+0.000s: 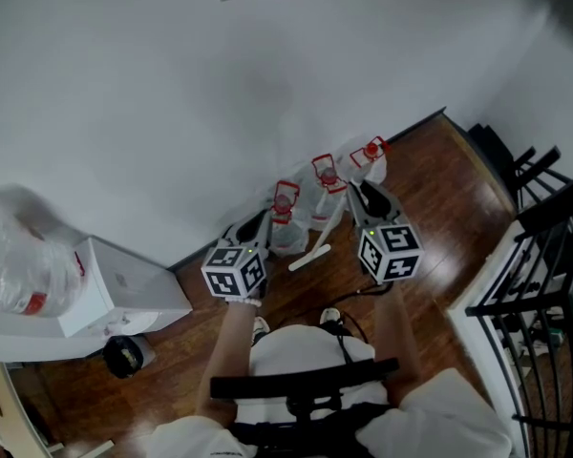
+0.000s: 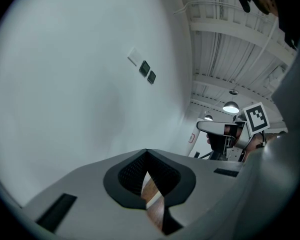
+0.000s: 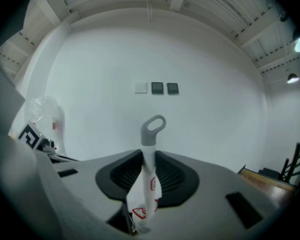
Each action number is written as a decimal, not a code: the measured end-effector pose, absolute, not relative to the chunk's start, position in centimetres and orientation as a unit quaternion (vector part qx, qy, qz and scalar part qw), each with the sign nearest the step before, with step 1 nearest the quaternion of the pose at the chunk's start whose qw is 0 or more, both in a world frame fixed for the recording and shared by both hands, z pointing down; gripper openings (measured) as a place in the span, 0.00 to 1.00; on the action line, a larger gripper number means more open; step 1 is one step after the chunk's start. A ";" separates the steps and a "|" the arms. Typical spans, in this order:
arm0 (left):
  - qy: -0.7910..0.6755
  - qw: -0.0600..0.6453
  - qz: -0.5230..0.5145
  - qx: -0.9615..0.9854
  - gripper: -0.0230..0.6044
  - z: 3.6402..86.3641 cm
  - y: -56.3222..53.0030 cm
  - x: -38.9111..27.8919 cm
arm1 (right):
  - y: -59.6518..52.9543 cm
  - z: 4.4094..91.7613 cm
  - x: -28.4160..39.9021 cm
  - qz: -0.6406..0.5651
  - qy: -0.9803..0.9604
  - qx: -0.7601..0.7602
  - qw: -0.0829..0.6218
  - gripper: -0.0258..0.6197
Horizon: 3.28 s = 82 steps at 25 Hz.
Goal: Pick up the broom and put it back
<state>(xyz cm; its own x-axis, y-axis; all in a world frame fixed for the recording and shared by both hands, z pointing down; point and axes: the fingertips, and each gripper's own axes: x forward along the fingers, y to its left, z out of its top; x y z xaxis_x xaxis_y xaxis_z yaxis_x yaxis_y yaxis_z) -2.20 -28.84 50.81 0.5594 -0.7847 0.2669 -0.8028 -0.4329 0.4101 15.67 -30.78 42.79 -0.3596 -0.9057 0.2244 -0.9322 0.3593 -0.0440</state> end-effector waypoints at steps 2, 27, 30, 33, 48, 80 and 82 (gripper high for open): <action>-0.471 0.253 0.018 0.845 0.01 50.9 -28.7 -2.5 | -30.9 43.1 15.5 0.083 -0.822 0.558 0.079 0.22; -0.484 0.317 0.059 0.813 0.01 58.1 -24.9 -3.8 | -34.5 64.1 14.0 0.168 -0.826 0.490 0.220 0.22; -0.485 0.319 0.060 0.812 0.01 58.2 -25.0 -4.0 | -35.9 66.6 13.3 0.180 -0.826 0.479 0.235 0.22; -0.492 0.322 0.059 0.807 0.01 58.4 -25.0 -4.7 | -38.0 67.5 12.1 0.181 -0.833 0.465 0.239 0.22; -0.556 0.327 0.039 0.763 0.01 58.4 -25.3 -11.1 | -49.1 69.1 4.0 0.164 -0.844 0.412 0.303 0.23; -0.491 0.332 0.033 0.805 0.01 58.5 -26.3 -13.9 | -43.0 65.0 6.4 0.173 -0.810 0.510 0.232 0.06; -0.469 0.328 0.035 0.819 0.01 58.4 -26.3 -13.4 | -39.1 64.7 7.8 0.210 -0.798 0.529 0.198 0.06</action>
